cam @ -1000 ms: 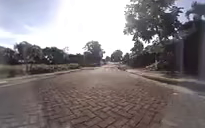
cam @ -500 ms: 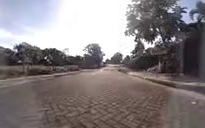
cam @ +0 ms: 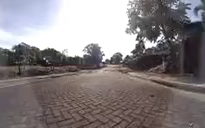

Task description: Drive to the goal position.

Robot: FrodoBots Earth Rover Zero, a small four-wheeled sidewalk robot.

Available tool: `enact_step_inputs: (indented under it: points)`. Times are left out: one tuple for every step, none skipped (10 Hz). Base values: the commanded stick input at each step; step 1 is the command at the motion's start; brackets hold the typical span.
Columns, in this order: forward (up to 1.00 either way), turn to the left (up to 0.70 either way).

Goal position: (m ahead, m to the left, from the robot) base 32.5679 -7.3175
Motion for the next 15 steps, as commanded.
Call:
enact_step_inputs:
  points:
    - [1.00, 0.00]
    - [1.00, 0.00]
    - [1.00, 0.00]
    - [1.00, 0.00]
    - [1.00, 0.00]
    - [1.00, 0.00]
    - [1.00, 0.00]
    - [1.00, 0.00]
    - [1.00, 0.00]
    - [1.00, 0.00]
    - [1.00, 0.00]
    - [1.00, 0.00]
    - [1.00, 0.00]
    - [1.00, 0.00]
    - [1.00, 0.00]
